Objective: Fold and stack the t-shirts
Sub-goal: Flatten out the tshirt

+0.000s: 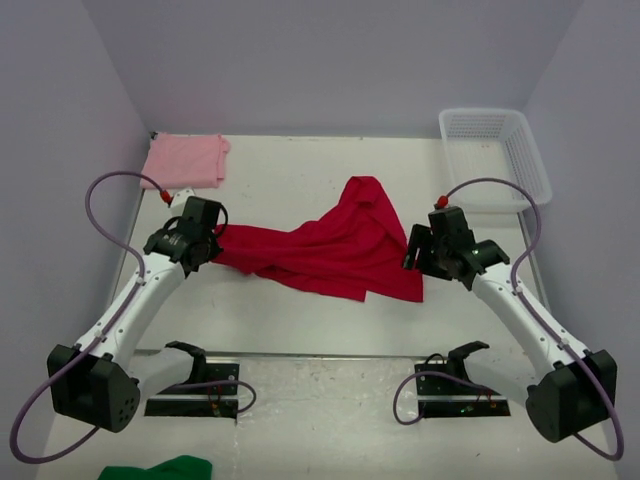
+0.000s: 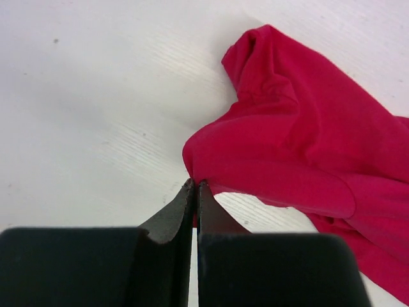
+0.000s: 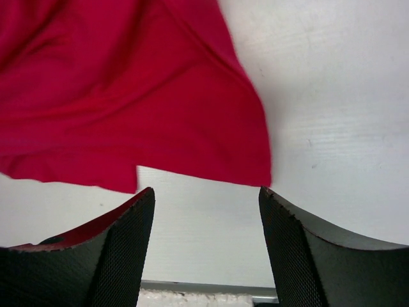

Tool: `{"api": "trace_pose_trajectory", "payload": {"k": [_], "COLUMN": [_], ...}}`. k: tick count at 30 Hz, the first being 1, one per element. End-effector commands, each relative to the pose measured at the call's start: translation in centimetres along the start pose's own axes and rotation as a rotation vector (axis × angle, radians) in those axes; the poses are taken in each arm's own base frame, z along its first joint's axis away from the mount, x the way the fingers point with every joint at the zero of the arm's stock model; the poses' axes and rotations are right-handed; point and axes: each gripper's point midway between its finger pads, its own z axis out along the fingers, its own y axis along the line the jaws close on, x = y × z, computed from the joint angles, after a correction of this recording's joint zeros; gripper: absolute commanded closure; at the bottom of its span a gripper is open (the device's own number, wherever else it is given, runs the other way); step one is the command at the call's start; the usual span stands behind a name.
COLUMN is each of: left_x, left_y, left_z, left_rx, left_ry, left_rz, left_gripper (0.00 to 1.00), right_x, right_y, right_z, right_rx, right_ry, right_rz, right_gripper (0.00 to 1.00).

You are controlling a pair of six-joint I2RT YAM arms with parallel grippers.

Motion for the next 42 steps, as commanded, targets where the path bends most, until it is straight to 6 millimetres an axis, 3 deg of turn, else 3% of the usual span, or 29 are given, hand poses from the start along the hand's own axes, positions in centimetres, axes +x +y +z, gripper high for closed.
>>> {"api": "trace_pose_trajectory", "payload": {"k": [1,4,13,22,42], "left_x": [-0.6,-0.6,-1.0,-2.5,-3.8], "left_y": [2.3,3.1,2.4,2.9,5.1], "left_z": [0.5,1.5,2.2,1.5,1.3], "left_rx": [-0.06,-0.086,-0.063,-0.059,-0.108], "left_ry": [-0.012,-0.007,-0.006,-0.053,-0.102], "left_rz": [0.04,0.032,-0.01,-0.033,-0.092], "left_gripper": [1.0,1.0,1.0,1.0,1.0], "right_x": [1.4,3.0,6.3,6.7,9.5], "right_y": [-1.5,-2.0,-2.2,-2.3,-1.1], "right_z": [1.6,2.3,2.8,4.4,7.3], "right_rx": [0.068,0.071,0.064,0.107,0.08], "right_ry": [0.008,0.042,0.119,0.148,0.227], "right_rz": [0.08,0.106,0.159,0.195,0.243], "right_gripper": [0.33,0.35,0.43,0.5,0.51]}}
